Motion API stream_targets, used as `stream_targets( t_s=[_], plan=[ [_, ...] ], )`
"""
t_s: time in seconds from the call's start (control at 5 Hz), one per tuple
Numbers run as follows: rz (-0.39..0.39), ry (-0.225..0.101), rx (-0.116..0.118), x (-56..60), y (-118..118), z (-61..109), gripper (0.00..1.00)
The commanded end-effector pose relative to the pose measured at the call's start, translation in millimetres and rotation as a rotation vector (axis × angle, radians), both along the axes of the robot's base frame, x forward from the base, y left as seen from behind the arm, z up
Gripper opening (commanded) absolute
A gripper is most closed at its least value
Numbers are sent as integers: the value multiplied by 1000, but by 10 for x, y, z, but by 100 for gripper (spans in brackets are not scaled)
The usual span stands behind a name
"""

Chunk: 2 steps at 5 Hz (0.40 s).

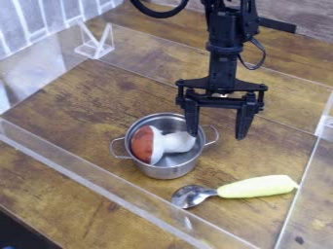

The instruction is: Remove the mushroom from the silver pot and put it on the table

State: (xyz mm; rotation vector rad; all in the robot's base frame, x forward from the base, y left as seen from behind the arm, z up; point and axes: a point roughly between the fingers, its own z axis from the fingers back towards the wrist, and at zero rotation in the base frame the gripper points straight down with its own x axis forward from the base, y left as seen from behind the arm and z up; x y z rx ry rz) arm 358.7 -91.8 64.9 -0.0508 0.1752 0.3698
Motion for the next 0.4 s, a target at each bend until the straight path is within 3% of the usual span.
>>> stream_targets(
  t_s=[0.0,0.2],
  plan=[
    [-19,-75,-9,55,85,269,100],
    [-52,-62,-1,3,139,253,100]
  ],
)
